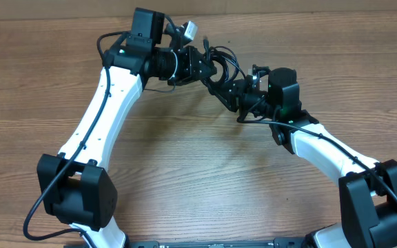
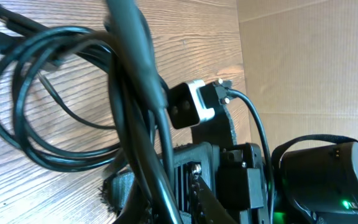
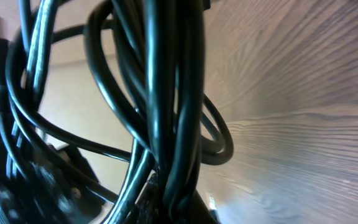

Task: Untangle cables

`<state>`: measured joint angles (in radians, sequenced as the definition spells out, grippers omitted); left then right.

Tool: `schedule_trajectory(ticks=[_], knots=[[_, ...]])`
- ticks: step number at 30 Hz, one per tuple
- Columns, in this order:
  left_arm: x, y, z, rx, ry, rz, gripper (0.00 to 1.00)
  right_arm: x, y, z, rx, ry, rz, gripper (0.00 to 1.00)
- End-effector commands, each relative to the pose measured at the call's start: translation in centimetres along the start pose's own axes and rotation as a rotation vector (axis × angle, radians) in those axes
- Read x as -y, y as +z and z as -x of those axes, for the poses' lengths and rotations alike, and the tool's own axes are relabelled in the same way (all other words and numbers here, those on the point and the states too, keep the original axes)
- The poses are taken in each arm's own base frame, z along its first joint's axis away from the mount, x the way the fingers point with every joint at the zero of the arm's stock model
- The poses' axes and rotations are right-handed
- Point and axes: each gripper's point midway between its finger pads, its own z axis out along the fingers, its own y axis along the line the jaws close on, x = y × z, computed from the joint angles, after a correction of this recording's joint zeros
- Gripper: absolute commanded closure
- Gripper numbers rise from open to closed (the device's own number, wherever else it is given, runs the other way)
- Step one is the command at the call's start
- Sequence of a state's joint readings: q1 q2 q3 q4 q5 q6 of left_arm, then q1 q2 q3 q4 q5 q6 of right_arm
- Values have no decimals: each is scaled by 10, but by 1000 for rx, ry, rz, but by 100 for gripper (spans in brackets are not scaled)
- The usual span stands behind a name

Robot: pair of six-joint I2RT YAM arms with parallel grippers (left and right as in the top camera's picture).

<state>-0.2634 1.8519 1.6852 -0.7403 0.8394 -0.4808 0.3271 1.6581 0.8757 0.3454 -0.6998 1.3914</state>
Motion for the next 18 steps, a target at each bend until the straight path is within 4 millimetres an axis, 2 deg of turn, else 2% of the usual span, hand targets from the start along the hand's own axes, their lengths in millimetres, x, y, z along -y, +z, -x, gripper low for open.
schedule_trajectory(ticks=[1,8,18], knots=[[-9,-16,22,70,9,8,84,14,2,-30,-146,-151,-33,96],[-26,-35,35,118,-23,26,81,32,0,-34,-169,-233,-90,96],[-30,-39,38,129,-28,33,81,31,-1,-41,-213,-334,-67,96]])
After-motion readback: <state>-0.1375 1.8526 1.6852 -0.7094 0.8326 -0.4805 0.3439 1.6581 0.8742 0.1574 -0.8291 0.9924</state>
